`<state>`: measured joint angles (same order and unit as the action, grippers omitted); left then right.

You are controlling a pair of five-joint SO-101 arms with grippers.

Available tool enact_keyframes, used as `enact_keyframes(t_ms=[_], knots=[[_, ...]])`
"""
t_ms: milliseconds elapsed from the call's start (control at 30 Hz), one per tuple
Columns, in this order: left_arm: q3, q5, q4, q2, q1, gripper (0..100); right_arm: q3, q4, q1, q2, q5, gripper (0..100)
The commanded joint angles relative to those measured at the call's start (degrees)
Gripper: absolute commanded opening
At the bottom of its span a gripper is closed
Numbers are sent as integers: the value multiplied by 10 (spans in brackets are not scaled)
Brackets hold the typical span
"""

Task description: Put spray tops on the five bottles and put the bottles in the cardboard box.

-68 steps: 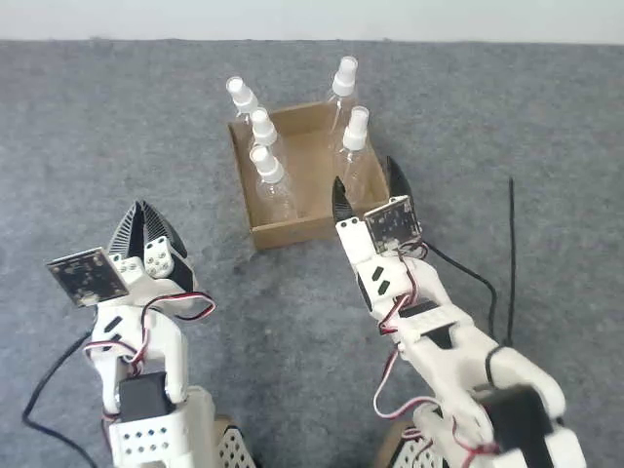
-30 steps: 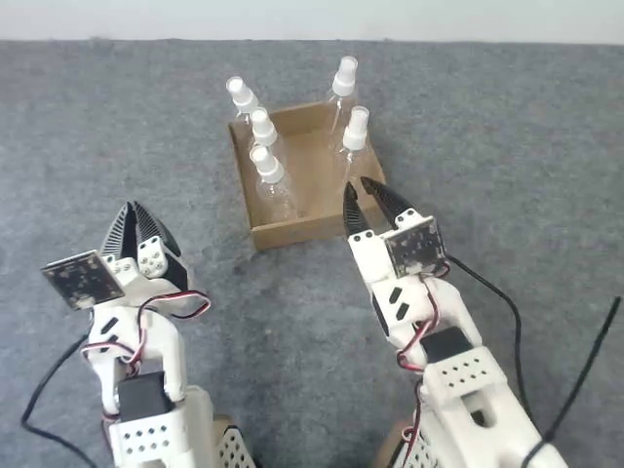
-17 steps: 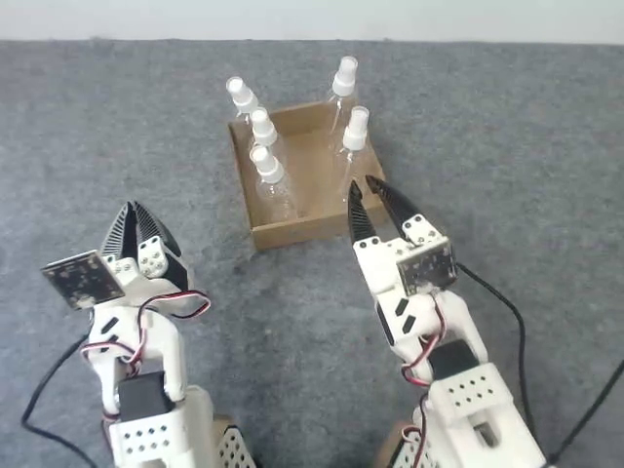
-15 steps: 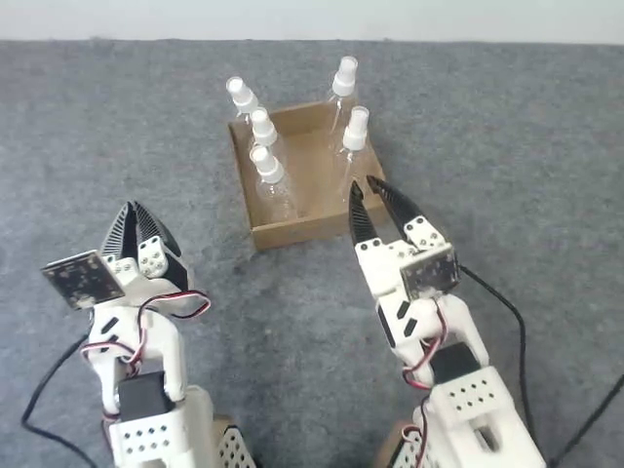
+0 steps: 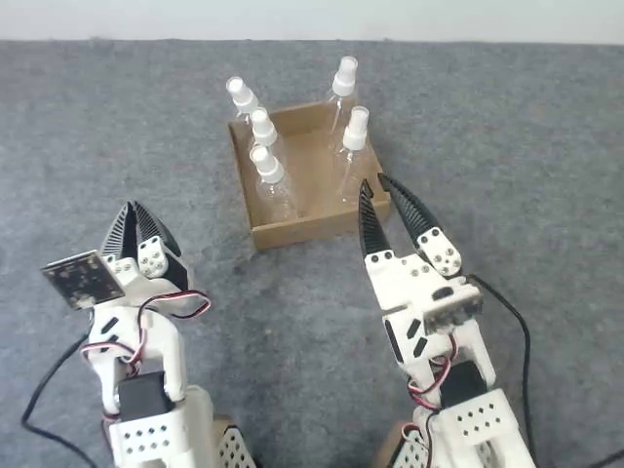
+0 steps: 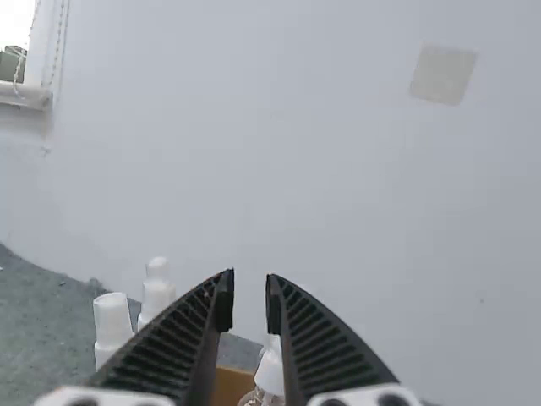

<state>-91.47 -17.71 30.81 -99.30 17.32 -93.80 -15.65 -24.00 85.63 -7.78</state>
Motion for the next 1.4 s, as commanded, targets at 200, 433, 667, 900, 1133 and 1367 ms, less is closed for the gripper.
enact_keyframes(t_ms=[200, 433, 667, 900, 1133, 1367], knots=[[5, 4, -17, -10, -2, 15, 9, 75, 9, 91, -13, 13], [5, 4, -17, -10, -2, 15, 5, 186, 25, 187, -13, 13], [5, 4, -17, -10, -13, 15, -22, 202, 90, 184, -12, 13], [5, 4, -17, -10, -13, 15, -26, 303, 118, 184, -8, 13], [5, 4, -17, -10, -13, 15, -26, 475, 114, 184, -7, 13], [5, 4, -17, -10, -12, 15, -26, 633, 117, 184, -7, 13]])
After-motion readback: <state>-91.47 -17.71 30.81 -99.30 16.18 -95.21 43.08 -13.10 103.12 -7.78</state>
